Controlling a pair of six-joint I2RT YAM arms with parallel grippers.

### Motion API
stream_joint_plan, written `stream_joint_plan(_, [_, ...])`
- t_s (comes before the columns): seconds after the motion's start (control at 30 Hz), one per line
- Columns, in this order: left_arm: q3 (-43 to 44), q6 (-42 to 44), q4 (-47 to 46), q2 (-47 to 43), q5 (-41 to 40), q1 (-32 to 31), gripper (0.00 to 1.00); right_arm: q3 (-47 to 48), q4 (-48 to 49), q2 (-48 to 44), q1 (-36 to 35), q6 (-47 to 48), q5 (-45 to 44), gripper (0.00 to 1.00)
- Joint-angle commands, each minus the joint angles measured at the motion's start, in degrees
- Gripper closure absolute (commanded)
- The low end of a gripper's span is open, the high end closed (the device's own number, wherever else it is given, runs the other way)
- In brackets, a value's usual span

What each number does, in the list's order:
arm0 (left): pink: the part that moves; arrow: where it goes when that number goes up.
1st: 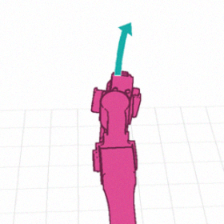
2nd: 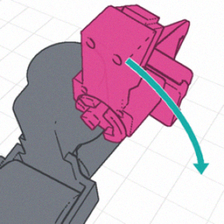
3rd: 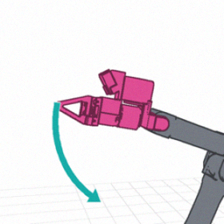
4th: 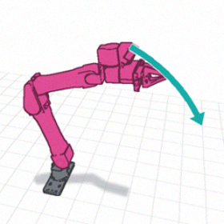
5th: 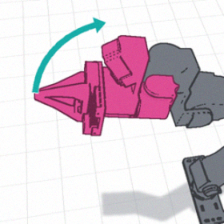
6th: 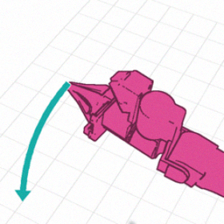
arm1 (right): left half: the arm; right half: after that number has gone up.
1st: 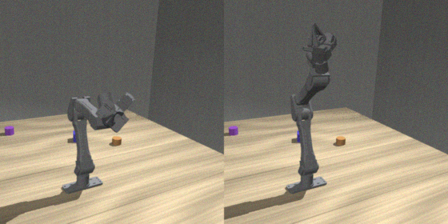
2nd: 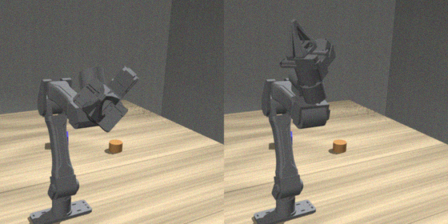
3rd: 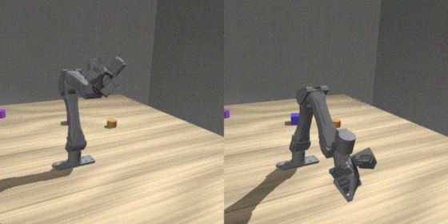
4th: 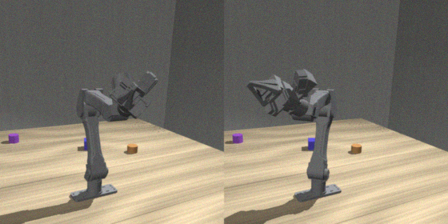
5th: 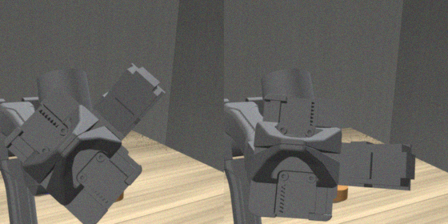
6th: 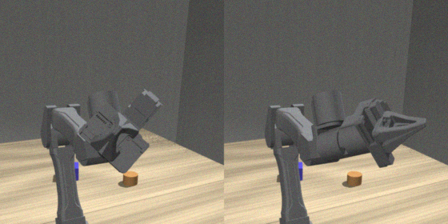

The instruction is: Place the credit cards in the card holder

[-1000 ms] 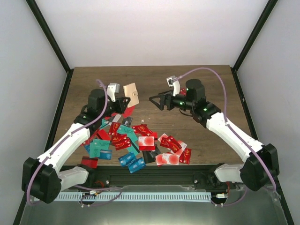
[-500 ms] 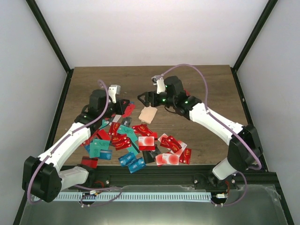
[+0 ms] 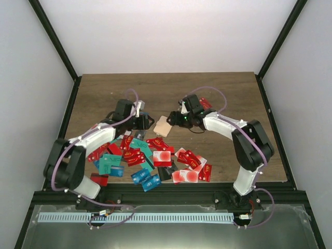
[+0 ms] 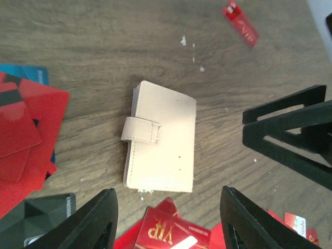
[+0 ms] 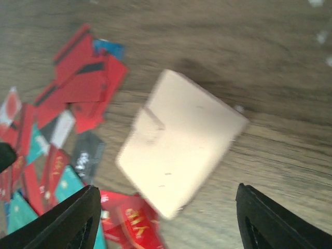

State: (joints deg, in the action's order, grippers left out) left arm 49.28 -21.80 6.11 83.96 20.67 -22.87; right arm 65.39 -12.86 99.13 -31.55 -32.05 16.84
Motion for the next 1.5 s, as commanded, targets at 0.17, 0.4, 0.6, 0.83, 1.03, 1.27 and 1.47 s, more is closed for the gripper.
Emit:
stream_joint_plan(0.17, [12.5, 5.4, 3.0, 16.9, 3.3, -1.0, 0.32, -0.8, 4.3, 8.7, 4.0, -3.7, 8.8, 0.32])
stream_joint_plan(0.4, [18.7, 8.0, 9.2, 26.3, 1.5, -1.4, 0.27, 0.9, 6.8, 14.0, 5.1, -5.3, 12.5, 0.38])
stream_joint_plan(0.6, [20.2, 8.1, 10.5, 30.8, 1.3, -3.2, 0.31, 0.5, 8.9, 16.1, 5.4, -5.7, 14.5, 0.49])
stream_joint_plan(0.83, [18.9, 5.3, 5.3, 29.8, 3.9, -4.3, 0.68, -1.2, 10.6, 15.9, 6.4, -6.3, 15.4, 0.64])
stream_joint_plan(1.03, [18.2, 4.5, 2.8, 26.3, 3.9, -5.2, 0.96, -3.3, 12.0, 13.6, 7.4, -6.3, 16.5, 0.65])
stream_joint_plan(1.27, [16.2, 8.8, 1.2, 17.7, -1.1, -7.6, 0.96, -7.6, 11.7, 4.8, 11.9, -4.9, 19.8, 0.53])
stream_joint_plan(1.47, [10.7, 16.9, -7.9, 9.1, -6.8, -9.6, 0.96, -14.2, 10.6, -8.7, 16.6, -9.0, 22.7, 0.29])
